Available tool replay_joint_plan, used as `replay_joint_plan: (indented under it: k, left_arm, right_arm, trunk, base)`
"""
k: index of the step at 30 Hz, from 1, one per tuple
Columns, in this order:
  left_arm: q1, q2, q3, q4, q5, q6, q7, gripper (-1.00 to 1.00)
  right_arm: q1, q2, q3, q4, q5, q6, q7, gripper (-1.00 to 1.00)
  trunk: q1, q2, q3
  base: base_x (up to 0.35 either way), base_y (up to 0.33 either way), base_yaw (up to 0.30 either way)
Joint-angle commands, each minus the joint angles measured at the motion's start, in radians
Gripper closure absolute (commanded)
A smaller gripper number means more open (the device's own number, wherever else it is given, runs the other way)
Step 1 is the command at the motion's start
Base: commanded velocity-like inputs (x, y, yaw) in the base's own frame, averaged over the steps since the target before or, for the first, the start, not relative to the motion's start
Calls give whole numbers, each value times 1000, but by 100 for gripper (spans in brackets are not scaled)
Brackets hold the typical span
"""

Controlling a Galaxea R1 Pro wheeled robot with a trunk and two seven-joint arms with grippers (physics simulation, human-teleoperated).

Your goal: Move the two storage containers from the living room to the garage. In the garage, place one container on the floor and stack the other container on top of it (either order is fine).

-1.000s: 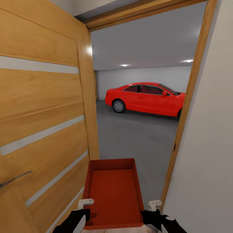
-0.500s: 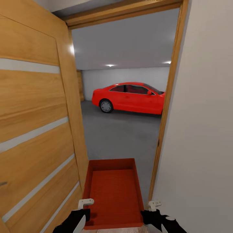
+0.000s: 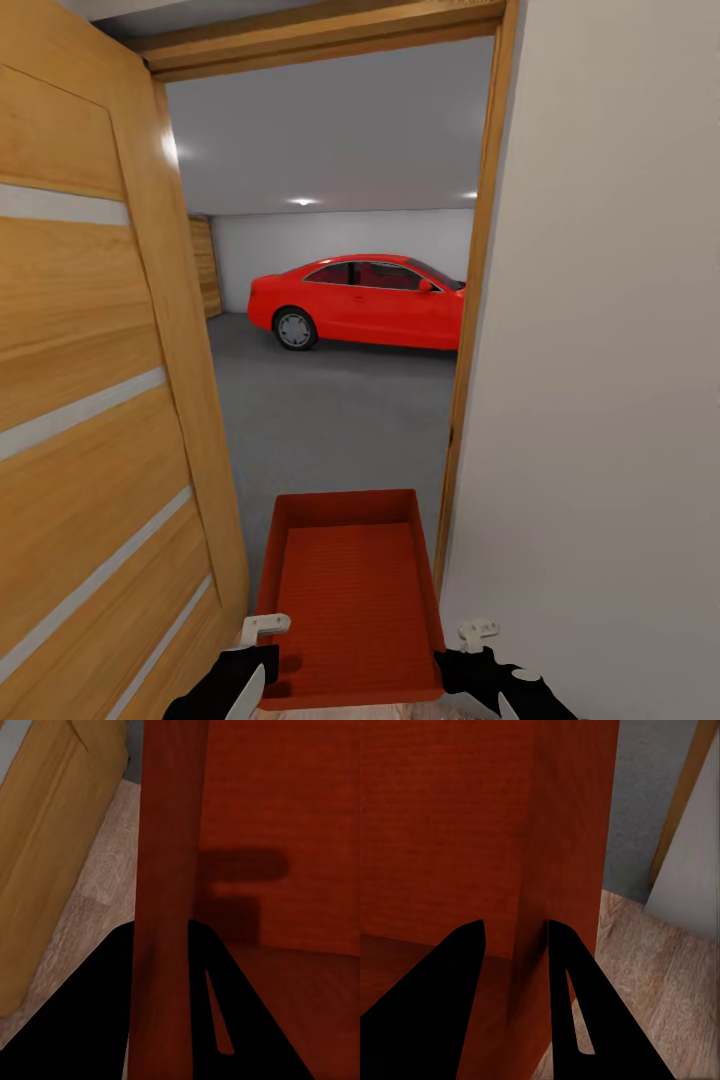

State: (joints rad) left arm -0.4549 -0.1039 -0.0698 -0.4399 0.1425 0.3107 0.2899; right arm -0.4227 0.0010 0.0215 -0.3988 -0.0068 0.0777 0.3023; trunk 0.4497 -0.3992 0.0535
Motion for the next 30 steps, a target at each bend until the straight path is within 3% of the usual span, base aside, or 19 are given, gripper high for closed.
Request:
replay_joint_plan:
  k: [1,18,30]
  left_arm:
    - [-1,9,39,-5,-23,-85,9,100]
    - [-1,10,39,-5,-23,-85,9,100]
    - [-1,10,39,-5,-23,-85,9,100]
  right_arm:
    - [1,-1,6,0,-5,7,30,100]
    - [1,-1,6,-1,-5,5,31,100]
    - [1,-1,7,-1,-5,7,31,100]
  trunk:
    - [0,-1,0]
    - [0,-1,0]
    - [0,-1,0]
  base:
    - [0,0,-36]
    - [0,6,-5]
    - [0,249,0]
